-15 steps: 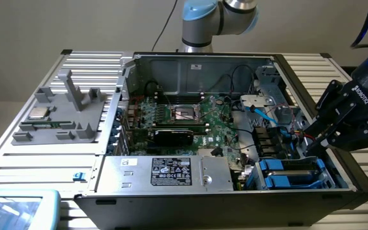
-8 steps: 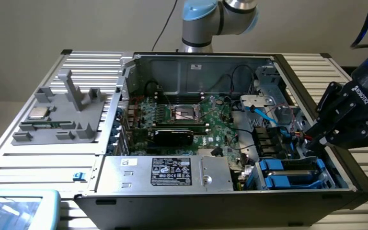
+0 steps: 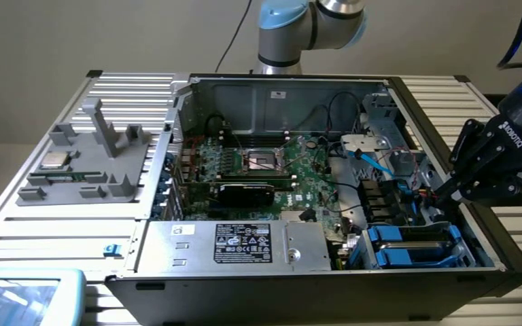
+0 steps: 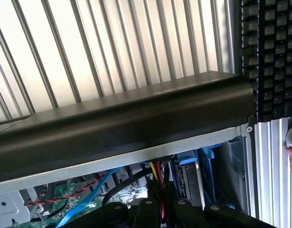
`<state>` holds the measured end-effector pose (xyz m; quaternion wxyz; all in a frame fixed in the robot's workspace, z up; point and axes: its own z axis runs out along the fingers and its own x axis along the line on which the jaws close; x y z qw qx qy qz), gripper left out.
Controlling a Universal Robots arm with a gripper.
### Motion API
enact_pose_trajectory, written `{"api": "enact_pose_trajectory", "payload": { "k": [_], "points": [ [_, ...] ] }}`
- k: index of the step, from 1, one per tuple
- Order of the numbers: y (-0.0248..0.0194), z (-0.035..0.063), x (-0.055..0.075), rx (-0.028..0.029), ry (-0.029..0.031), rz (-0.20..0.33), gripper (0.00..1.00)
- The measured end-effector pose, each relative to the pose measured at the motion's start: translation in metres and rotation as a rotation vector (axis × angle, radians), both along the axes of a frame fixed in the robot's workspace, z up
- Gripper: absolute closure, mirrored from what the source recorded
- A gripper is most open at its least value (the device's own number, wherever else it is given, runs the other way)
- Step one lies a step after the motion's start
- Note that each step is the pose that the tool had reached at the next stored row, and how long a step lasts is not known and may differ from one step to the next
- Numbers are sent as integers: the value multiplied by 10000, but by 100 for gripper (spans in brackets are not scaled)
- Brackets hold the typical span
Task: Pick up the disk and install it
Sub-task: 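Insert the first disk wire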
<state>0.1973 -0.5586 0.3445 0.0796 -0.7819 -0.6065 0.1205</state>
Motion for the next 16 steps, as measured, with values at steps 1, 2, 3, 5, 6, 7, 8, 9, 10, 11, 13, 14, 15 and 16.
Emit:
{"api": "enact_pose_trajectory", "payload": {
  "k": [1, 2, 3, 5, 6, 7, 8, 9, 10, 11, 13, 14, 15, 16],
  "points": [
    [0, 0, 0, 0, 0, 0, 84],
    [0, 0, 0, 1, 0, 0, 84],
    [0, 0, 0, 0, 0, 0, 85],
    [0, 0, 0, 1, 0, 0, 85],
    [0, -1, 0, 1, 0, 0, 85],
    [0, -2, -5, 3, 1, -3, 85],
    [1, -2, -13, 4, 1, -8, 85],
    [0, 0, -19, 2, -1, -13, 85],
    [0, 2, -27, 1, -5, -17, 85],
    [0, 3, -36, 1, -15, -21, 85],
    [0, 8, -53, -2, -50, -29, 85],
    [0, 11, -60, -9, -75, -34, 85],
    [0, 13, -67, -26, -104, -38, 85],
    [0, 15, -73, -57, -140, -41, 85]
  ]
}}
